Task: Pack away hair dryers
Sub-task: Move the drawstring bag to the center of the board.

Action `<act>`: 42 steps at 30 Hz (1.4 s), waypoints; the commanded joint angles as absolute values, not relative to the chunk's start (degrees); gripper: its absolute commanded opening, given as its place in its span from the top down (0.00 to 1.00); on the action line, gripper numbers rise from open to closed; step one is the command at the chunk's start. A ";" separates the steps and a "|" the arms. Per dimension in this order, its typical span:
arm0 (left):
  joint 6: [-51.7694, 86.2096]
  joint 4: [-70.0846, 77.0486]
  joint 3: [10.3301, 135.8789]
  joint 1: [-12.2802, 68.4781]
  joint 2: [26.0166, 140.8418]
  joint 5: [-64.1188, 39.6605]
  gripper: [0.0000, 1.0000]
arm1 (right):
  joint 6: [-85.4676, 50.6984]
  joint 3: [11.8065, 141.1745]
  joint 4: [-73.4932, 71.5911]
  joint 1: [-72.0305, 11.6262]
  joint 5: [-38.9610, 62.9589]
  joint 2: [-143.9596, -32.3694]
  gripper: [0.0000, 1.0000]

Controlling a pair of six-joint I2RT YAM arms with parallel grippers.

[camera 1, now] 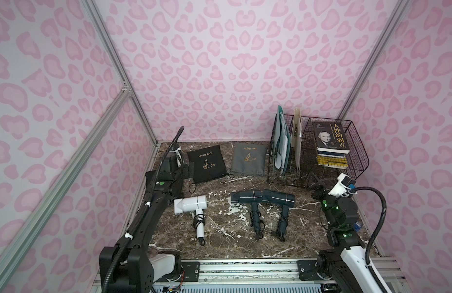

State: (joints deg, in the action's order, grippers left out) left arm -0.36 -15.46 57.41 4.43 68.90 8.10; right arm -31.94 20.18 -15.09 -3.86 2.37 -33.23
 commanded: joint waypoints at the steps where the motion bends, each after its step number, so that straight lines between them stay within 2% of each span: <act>1: -3.54 -29.37 60.85 4.34 65.13 11.22 0.01 | -30.54 26.72 -4.16 -5.72 5.45 -37.89 0.00; 5: -5.23 -39.49 64.59 4.39 60.36 11.98 0.01 | -25.70 40.58 4.87 -15.63 4.06 -52.29 0.00; 9: -6.48 -45.85 65.65 4.36 55.29 12.61 0.01 | -23.14 55.97 13.69 -33.92 -10.88 -67.30 0.00; 11: -6.61 -48.12 65.63 4.32 52.86 12.22 0.01 | -25.29 61.76 16.28 -38.88 -13.00 -72.76 0.00; 14: -5.80 -50.76 65.01 4.36 49.61 11.87 0.01 | -31.71 67.02 18.54 -40.15 -6.95 -77.98 0.00; 18: -5.58 -52.84 64.66 4.32 47.28 11.67 0.01 | -33.62 60.75 6.66 -43.34 1.54 -77.16 0.00; 22: -3.72 -54.33 65.14 4.32 49.32 13.32 0.01 | -36.40 62.16 7.31 -48.53 0.28 -81.01 0.08; 24: -3.32 -54.48 65.57 4.33 51.75 14.74 0.01 | -36.41 63.65 8.35 -52.15 -0.76 -83.84 0.16; 27: -2.14 -55.06 66.40 4.39 55.76 17.69 0.01 | -38.03 65.06 10.04 -56.21 -2.09 -86.77 0.18; 35: -0.46 -51.16 63.93 3.78 60.24 22.47 0.01 | -43.35 63.56 9.65 -61.48 -4.27 -88.84 0.02; 42: 0.59 -47.68 62.36 -0.65 68.08 19.61 0.01 | -45.91 62.97 10.72 -62.40 -6.44 -89.38 0.00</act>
State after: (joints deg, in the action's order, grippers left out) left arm -0.38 -50.70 62.28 1.26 65.91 20.93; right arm -44.21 63.53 9.98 -62.26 -4.25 -89.08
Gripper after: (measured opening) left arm 0.986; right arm 0.995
